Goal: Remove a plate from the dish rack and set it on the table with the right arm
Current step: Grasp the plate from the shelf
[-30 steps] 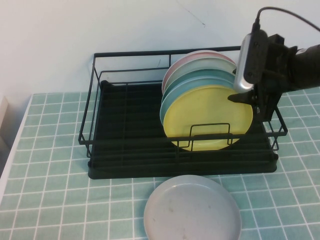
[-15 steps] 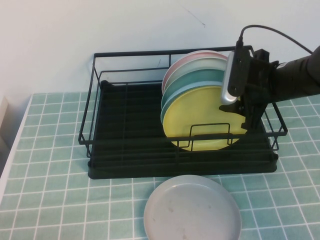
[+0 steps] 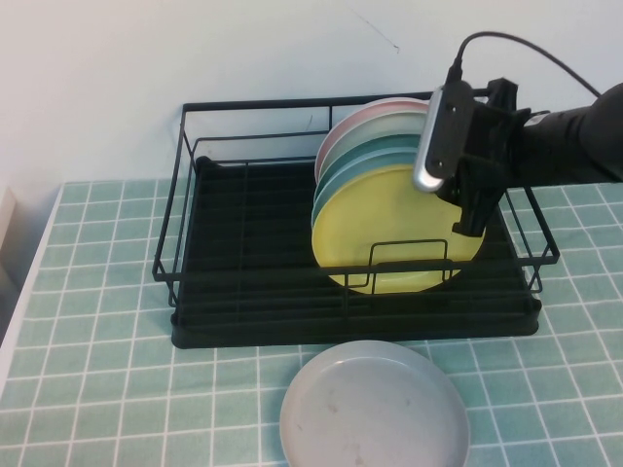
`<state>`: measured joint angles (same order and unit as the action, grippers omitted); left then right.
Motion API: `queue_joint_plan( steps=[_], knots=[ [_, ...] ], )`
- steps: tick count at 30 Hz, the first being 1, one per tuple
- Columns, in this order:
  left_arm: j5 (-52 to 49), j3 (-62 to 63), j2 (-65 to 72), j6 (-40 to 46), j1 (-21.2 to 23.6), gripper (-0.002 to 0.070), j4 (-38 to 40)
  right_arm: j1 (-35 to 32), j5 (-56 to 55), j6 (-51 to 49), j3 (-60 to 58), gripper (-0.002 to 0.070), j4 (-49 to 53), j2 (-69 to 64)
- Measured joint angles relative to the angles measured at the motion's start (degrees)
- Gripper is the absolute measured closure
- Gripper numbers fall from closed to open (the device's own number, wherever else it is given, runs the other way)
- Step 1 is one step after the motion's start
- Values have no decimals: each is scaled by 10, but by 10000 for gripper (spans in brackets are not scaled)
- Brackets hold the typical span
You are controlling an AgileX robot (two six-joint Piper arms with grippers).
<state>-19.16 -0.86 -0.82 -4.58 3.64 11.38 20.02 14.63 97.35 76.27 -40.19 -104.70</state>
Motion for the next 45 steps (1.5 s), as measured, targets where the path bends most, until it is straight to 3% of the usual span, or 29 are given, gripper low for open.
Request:
queue_joint_plan(
  steps=[4,10,21,38,45],
  knots=[
    [0,0,0,0,0,678,0,0,-5,-4,0,185,-1,14],
    [0,0,0,0,0,678,0,0,43,-10,0,163,1,40],
    [0,0,0,0,0,678,0,0,162,-29,0,181,12,80],
    [0,0,0,0,0,678,0,0,132,-30,0,185,25,41],
    [0,0,0,0,0,678,0,0,96,-30,0,230,26,25]
  ],
)
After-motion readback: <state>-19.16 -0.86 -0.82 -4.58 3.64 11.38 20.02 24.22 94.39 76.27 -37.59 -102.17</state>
